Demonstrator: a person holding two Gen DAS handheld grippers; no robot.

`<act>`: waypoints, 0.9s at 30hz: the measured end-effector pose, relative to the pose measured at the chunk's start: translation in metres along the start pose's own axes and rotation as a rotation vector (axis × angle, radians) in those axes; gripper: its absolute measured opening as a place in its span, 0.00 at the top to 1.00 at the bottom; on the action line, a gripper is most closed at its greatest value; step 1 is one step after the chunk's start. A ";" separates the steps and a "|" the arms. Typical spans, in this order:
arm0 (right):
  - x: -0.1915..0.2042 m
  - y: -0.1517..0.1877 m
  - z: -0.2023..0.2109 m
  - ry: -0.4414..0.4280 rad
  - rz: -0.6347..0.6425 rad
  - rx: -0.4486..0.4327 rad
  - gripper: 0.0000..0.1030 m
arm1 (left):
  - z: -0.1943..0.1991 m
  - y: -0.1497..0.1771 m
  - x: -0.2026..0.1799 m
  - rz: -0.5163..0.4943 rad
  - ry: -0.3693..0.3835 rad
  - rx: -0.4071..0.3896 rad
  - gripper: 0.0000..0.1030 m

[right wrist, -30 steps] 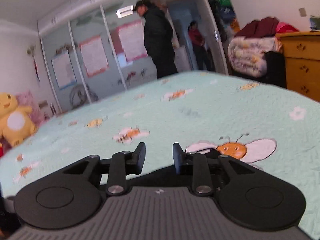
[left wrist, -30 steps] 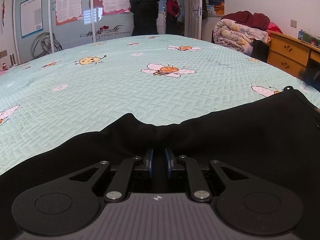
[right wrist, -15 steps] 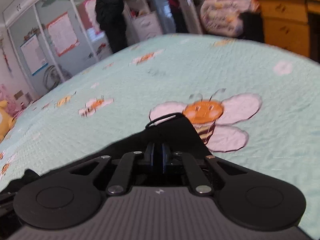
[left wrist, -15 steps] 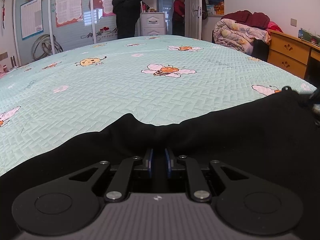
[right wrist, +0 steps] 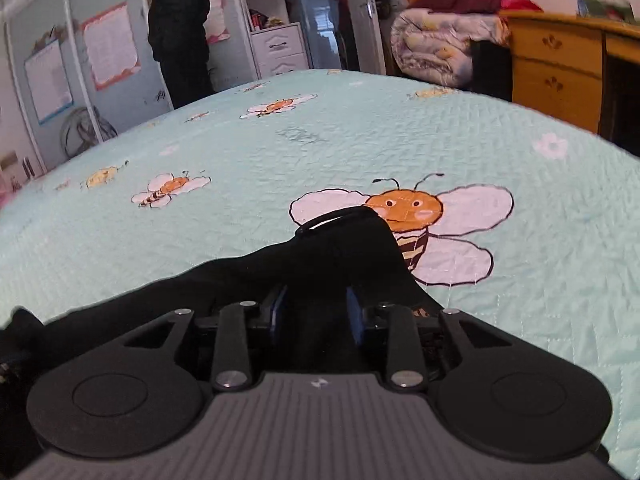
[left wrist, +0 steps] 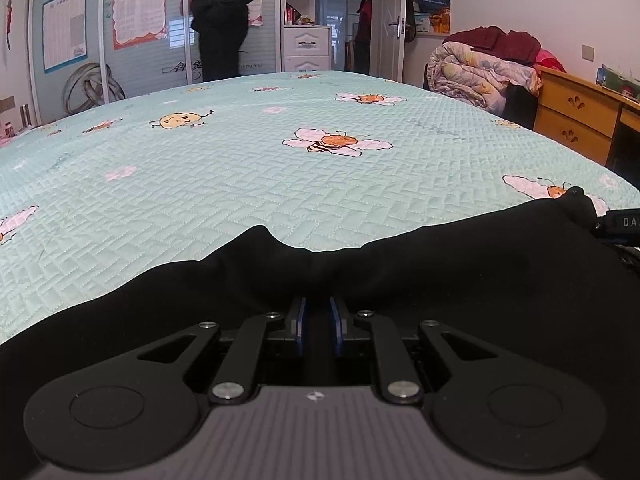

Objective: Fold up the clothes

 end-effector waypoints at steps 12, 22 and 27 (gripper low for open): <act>0.000 -0.006 0.050 -0.053 -0.127 -0.131 0.63 | 0.000 0.001 0.003 0.030 0.022 -0.003 0.84; -0.048 -0.005 0.015 -0.096 -0.322 -0.048 0.97 | 0.000 0.001 0.004 0.032 0.025 -0.003 0.84; -0.032 -0.025 0.032 -0.150 -0.260 -0.120 0.77 | 0.000 0.001 0.002 0.018 0.015 -0.004 0.84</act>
Point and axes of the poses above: each gripper's, at about its wrist camera, not at the fingertips, and z roughly against the way its jaws point, x to its left, y to its underside, the point moved 5 cm from there along -z, roughly the way its jaws point
